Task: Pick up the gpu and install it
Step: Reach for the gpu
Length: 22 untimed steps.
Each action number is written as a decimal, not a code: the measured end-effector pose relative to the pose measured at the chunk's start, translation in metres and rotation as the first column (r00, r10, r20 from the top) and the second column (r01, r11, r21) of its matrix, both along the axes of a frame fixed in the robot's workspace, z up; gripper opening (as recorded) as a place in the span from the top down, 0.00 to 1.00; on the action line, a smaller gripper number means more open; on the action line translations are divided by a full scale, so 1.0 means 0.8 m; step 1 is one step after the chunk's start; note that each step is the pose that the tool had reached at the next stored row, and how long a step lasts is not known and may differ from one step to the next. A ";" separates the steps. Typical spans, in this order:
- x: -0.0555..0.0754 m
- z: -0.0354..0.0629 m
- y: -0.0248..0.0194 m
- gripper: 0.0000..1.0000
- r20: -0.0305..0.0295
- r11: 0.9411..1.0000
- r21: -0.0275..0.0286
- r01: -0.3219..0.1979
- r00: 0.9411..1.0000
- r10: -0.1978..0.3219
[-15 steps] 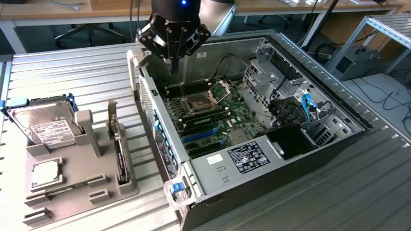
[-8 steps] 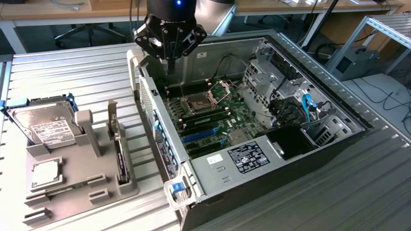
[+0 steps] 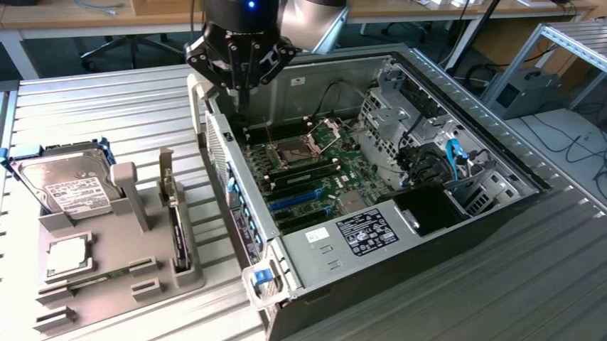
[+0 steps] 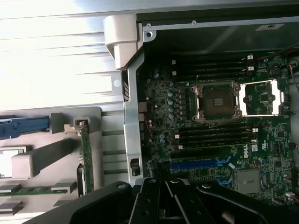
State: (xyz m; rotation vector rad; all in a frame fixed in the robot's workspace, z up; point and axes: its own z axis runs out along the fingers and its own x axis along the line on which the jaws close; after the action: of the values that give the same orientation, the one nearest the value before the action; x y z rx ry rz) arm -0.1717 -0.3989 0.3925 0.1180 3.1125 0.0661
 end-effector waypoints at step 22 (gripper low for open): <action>-0.037 -0.001 0.0000 0.89 0.000 1.000 0.000 0.000 1.000 0.000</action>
State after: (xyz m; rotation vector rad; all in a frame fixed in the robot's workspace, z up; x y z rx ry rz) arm -0.2015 -0.3989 0.3917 0.1179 3.1125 0.0661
